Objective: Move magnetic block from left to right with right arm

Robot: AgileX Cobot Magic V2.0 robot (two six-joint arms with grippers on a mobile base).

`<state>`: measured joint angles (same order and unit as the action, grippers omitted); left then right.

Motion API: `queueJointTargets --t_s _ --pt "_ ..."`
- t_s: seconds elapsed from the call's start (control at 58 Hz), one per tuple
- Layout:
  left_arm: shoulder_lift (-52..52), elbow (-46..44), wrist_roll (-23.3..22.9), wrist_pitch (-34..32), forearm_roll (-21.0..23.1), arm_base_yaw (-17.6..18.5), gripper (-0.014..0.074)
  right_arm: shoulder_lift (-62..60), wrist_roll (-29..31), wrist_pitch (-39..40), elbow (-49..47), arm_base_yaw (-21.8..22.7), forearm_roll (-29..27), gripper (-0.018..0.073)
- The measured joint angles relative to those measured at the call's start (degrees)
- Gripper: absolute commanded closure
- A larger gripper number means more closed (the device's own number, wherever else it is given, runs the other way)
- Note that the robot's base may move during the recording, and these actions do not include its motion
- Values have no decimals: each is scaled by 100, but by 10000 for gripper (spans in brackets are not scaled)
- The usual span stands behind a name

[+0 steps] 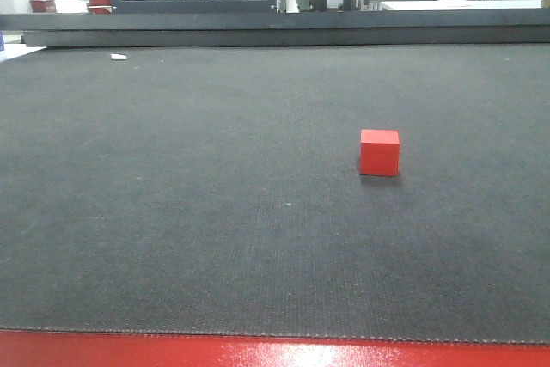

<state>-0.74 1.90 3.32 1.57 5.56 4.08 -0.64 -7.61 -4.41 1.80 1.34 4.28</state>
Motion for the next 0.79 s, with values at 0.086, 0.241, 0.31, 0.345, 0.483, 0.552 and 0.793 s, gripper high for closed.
queueJointTargets --t_s 0.086,0.241,0.31,0.345,0.483,0.552,0.793 --pt "0 0 0 0 0 0 722 0 0 0 0 0 0 501" --pt "0 0 0 0 0 0 722 0 0 0 0 0 0 501" --pt "0 0 0 0 0 0 722 0 0 0 0 0 0 501" --pt "0 0 0 0 0 0 722 0 0 0 0 0 0 501" --pt "0 0 0 0 0 0 722 0 0 0 0 0 0 501" --pt "0 0 0 0 0 0 722 0 0 0 0 0 0 501" --pt "0 0 0 0 0 0 722 0 0 83 0 0 0 501"
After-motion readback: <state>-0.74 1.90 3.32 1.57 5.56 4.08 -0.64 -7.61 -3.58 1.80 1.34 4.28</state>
